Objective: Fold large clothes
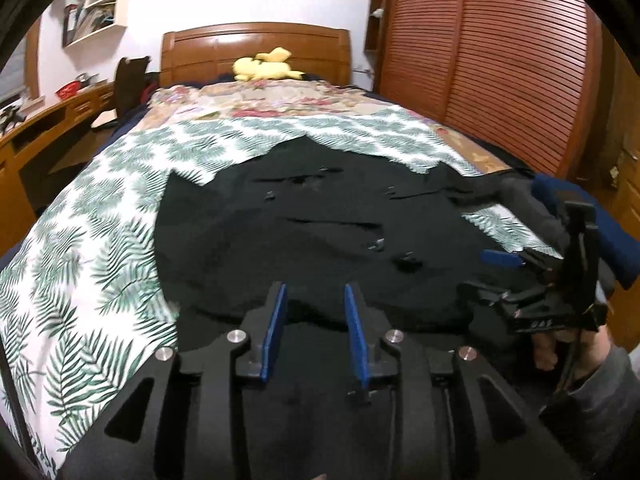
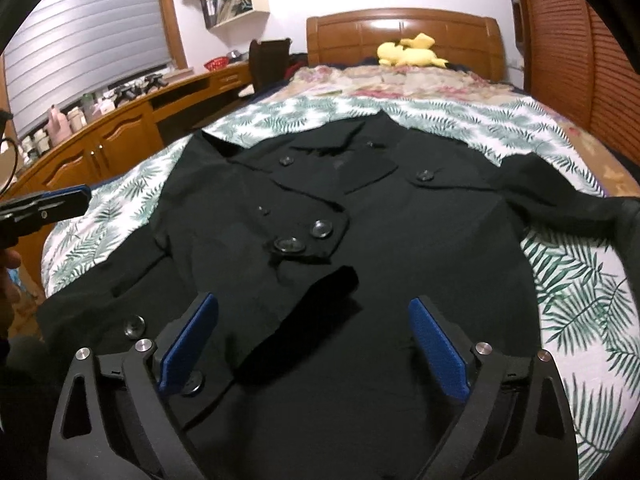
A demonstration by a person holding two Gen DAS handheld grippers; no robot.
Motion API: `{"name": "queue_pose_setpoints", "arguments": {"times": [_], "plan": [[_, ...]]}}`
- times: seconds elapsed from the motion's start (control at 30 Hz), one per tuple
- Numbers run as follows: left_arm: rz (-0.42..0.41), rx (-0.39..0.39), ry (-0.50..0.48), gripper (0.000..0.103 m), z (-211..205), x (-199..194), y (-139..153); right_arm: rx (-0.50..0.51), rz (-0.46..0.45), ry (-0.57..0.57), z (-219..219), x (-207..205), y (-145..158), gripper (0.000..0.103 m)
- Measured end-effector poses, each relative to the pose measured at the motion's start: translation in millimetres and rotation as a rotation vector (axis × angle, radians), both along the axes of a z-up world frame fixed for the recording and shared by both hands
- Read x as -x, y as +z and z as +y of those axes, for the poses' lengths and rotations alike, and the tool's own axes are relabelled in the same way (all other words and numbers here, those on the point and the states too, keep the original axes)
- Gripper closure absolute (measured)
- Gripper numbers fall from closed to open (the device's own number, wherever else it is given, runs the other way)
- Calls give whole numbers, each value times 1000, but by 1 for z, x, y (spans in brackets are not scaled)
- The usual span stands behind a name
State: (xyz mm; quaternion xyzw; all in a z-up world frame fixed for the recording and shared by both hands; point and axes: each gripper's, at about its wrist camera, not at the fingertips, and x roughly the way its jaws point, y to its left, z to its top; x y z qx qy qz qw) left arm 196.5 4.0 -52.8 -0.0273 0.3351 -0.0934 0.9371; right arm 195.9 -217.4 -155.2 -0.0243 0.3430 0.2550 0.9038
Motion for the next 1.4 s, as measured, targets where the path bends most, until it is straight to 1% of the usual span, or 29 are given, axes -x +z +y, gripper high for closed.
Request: {"name": "queue_pose_setpoints", "arguments": {"times": [0.1, 0.23, 0.33, 0.4, 0.43, 0.47, 0.5, 0.53, 0.6, 0.63, 0.67, 0.7, 0.8, 0.9, 1.0, 1.1, 1.2, 1.4], "plan": [[7, -5, 36, 75, 13, 2, -11, -13, 24, 1, 3, -6, -5, 10], [9, 23, 53, 74, 26, 7, -22, -21, 43, -2, 5, -12, -8, 11], [22, 31, 64, 74, 32, 9, -30, -17, 52, -5, 9, -16, -11, 14], [25, 17, 69, 74, 32, 11, -31, -14, 67, -2, 12, -20, -15, 31], [19, 9, 70, 74, 31, 12, -31, -8, 86, 2, 14, -24, -19, 35], [11, 0, 71, 74, 31, 14, -30, -1, 102, 6, 16, -26, -22, 42], [6, -2, 72, 74, 30, 15, -30, 0, 114, 14, 16, -27, -25, 56], [2, -4, 72, 74, 30, 16, -30, -3, 127, 29, 16, -27, -26, 62], [-4, -2, 75, 74, 31, 17, -30, -2, 126, 42, 17, -26, -26, 80], [-5, 4, 76, 74, 32, 17, -30, -4, 117, 54, 18, -23, -25, 85], [-4, 9, 76, 74, 33, 17, -30, -12, 107, 67, 18, -20, -23, 92], [-4, 14, 76, 74, 34, 17, -31, -25, 93, 78, 18, -17, -21, 95], [-11, 15, 78, 74, 33, 16, -31, -62, 46, 92, 14, -6, -10, 99], [-18, 12, 77, 73, 31, 16, -30, -98, -17, 79, 5, 6, 7, 99], [-19, 8, 70, 73, 27, 15, -30, -146, -81, 52, -17, 19, 31, 99], [-22, 0, 61, 73, 22, 14, -31, -186, -123, 25, -38, 29, 51, 99], [-27, -3, 51, 73, 18, 14, -30, -182, -150, -5, -53, 38, 61, 99], [-44, -1, 43, 73, 11, 15, -28, -141, -187, -88, -77, 56, 68, 99]]}}
